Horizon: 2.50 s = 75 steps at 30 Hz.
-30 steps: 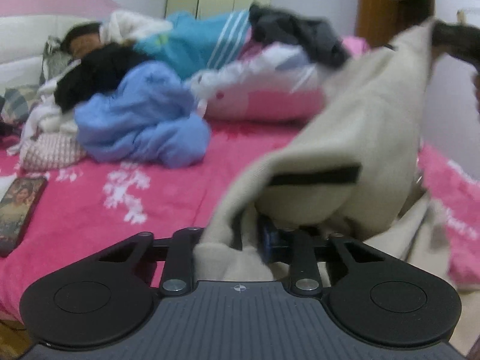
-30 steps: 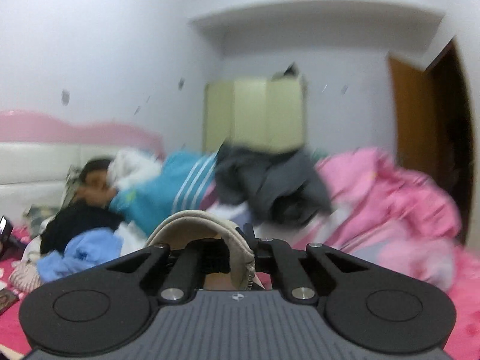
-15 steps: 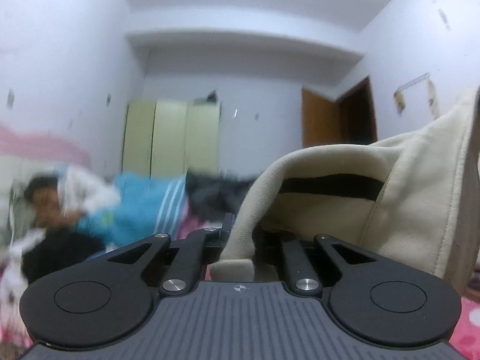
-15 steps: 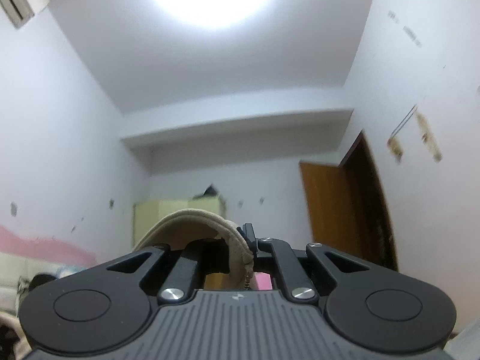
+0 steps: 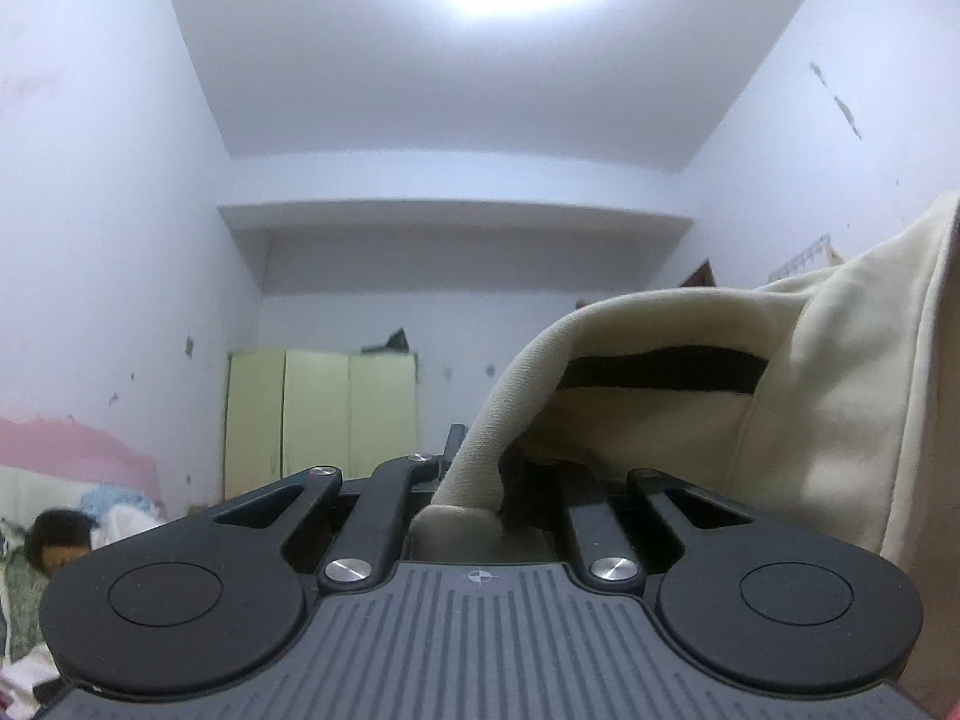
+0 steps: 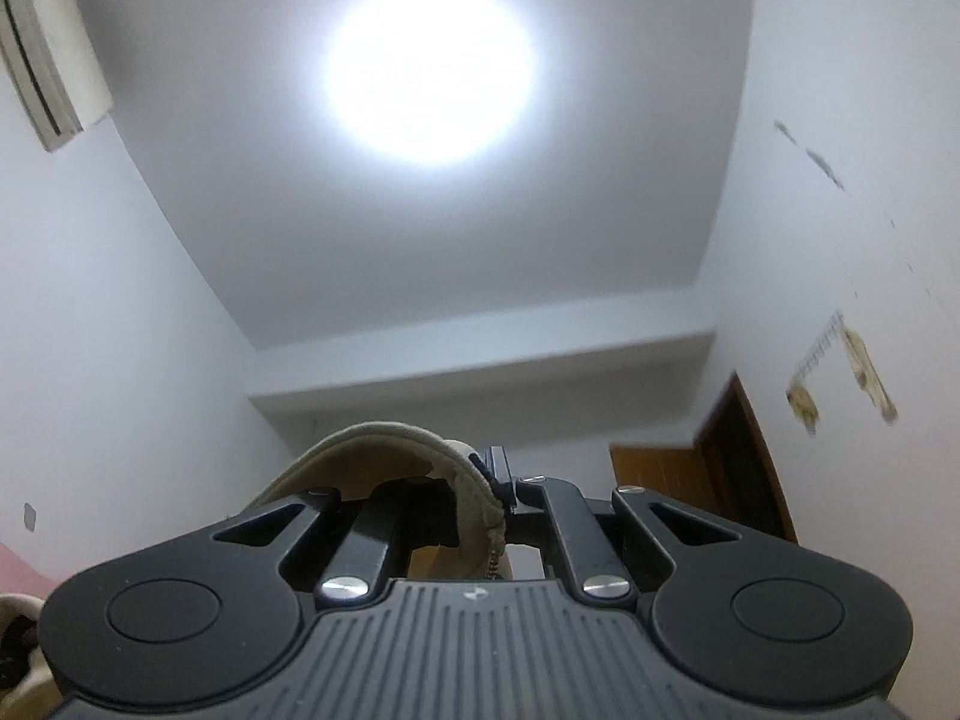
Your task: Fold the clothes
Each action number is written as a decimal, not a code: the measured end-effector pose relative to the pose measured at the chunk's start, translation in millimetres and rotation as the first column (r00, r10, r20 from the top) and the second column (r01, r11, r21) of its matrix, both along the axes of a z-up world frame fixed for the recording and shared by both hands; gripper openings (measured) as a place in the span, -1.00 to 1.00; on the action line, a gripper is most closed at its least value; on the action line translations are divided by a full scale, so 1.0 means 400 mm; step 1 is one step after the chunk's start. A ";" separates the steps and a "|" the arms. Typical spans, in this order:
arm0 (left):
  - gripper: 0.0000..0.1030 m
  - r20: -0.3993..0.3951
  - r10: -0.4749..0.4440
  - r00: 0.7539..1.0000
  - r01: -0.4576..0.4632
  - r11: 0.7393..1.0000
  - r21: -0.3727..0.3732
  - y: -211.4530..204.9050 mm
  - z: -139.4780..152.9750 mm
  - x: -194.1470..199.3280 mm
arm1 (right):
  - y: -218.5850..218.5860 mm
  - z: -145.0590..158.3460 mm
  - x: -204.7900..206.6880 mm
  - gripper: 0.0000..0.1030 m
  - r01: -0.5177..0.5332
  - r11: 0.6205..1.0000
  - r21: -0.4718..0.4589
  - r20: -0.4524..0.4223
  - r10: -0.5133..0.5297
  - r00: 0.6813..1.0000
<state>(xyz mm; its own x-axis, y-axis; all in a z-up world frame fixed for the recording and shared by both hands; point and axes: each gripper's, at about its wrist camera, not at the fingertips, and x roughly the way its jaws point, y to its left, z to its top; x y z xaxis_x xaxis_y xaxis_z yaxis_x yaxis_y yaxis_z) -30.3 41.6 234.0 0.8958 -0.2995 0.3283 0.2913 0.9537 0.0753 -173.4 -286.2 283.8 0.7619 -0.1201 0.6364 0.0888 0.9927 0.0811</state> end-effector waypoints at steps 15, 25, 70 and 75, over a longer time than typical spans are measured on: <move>-0.71 -0.489 0.199 0.850 -0.099 0.970 0.222 -0.076 -0.395 0.401 | -0.046 -0.406 0.621 -0.88 0.004 1.000 -0.024 -0.685 -0.019 0.729; 0.29 -0.796 0.220 0.564 -0.089 0.974 0.206 -0.010 -0.655 0.496 | -0.023 -0.939 0.993 -0.38 -0.025 0.998 -0.065 -0.996 -0.063 0.063; 0.34 -0.857 0.221 0.465 -0.141 0.974 0.175 -0.051 -0.606 0.190 | 0.512 -0.178 0.277 0.49 -0.438 0.893 0.098 -0.920 0.249 0.301; 0.34 -0.866 0.230 0.443 -0.162 0.971 0.175 -0.025 -0.625 0.192 | 0.540 -0.207 0.305 0.49 -0.408 0.909 0.088 -0.934 0.217 0.283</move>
<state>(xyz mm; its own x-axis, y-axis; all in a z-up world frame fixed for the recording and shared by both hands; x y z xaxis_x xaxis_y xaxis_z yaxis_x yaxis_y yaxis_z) 46.4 31.8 -16.2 0.7348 -0.0642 -0.6752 0.0411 0.9979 -0.0501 -51.3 -70.2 201.1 0.8173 0.2830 -0.5020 -0.3091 0.9505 0.0325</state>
